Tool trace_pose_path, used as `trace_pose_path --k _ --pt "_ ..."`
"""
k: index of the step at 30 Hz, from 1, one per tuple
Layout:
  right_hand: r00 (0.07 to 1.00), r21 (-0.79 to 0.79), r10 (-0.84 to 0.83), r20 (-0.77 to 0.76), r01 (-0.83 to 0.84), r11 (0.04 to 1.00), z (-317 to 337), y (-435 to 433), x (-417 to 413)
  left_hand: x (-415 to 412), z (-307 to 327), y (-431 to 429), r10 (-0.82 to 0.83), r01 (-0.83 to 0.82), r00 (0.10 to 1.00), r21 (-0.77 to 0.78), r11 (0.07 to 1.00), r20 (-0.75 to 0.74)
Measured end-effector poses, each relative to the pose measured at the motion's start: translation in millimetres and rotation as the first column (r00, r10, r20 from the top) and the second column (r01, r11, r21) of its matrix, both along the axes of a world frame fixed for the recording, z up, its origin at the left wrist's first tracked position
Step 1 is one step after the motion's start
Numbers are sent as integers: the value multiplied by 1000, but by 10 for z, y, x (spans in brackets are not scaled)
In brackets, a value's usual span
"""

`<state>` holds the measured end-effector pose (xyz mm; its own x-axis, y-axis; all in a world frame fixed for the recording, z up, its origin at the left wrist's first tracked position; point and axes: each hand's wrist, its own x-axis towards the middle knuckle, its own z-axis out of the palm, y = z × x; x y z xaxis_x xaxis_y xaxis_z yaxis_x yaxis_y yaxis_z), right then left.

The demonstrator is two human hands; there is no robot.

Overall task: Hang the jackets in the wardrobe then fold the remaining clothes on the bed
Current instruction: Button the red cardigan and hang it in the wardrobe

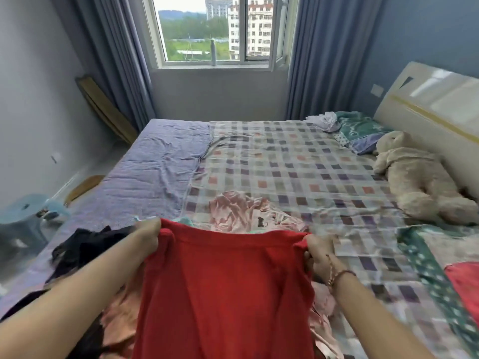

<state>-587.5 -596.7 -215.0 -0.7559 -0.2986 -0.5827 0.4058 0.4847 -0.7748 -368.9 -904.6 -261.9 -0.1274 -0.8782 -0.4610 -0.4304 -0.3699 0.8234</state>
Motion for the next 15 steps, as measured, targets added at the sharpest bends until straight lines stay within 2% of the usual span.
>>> trace_pose_path --k 1,2,4,5,7,9,11,12,15 --pt "999 0 -21 -27 21 1000 -27 -51 95 -32 344 412 27 -24 998 39 999 -56" --pt "996 6 73 -52 -72 997 -208 -156 120 -91 401 670 36 -32 999 141 989 -26" --pt "961 -17 276 -2 -276 961 -487 -365 328 -201 29 775 -75 60 996 256 965 50" --pt "942 -82 326 83 -319 944 -851 -597 339 -277 -430 685 -121 93 991 328 940 65" --pt "909 -189 383 166 -352 917 -1125 -774 365 -336 -752 688 -182 137 980 396 908 77" --pt "891 -300 378 252 -300 906 -1564 -1003 359 -410 -1145 616 -228 167 965 374 912 126" --pt "860 -369 402 315 -279 887 -1631 -1068 403 -448 -1259 597 -242 194 966 371 908 88" --pt "840 -389 421 343 -280 877 -1694 -1150 424 -473 -1341 549 -261 213 963 418 883 62" --pt "863 -268 462 205 -404 875 -1838 -1352 423 -497 -1411 411 -320 290 946 570 769 -49"
